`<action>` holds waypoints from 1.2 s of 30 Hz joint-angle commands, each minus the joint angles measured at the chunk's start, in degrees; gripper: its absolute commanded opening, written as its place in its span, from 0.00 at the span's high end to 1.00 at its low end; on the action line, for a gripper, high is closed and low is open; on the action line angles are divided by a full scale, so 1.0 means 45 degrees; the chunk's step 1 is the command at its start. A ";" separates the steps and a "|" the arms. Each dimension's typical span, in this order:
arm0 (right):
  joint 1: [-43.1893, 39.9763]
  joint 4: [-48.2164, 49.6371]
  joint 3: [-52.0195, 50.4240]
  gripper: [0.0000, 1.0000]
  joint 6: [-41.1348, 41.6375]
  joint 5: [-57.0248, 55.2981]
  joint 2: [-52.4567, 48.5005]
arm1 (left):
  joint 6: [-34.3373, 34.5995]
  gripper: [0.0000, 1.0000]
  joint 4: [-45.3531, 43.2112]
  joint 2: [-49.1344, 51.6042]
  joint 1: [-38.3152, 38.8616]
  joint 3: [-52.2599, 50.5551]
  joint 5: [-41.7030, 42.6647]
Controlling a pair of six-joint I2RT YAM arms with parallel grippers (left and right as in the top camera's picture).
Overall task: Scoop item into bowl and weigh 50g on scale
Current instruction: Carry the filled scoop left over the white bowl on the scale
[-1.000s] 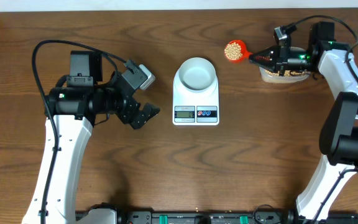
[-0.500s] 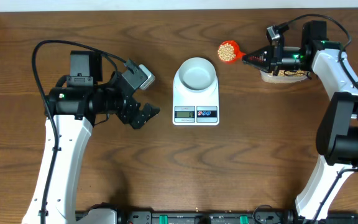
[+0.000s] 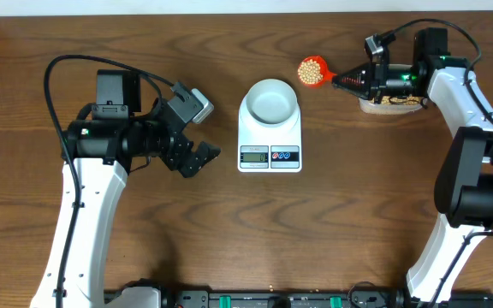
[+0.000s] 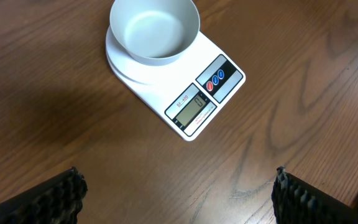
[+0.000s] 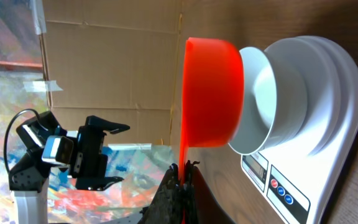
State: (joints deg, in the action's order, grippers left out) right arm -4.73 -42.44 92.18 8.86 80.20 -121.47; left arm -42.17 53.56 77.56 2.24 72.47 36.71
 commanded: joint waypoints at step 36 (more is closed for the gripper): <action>0.1579 0.0719 -0.0039 0.99 -0.2584 -0.1943 -0.0083 | 0.0058 0.02 0.0034 -0.0112 -0.0053 0.0364 -0.0073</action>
State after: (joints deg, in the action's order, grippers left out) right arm 1.58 -39.33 92.18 1.32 70.61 -121.47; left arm -42.17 53.56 77.56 2.24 72.47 36.71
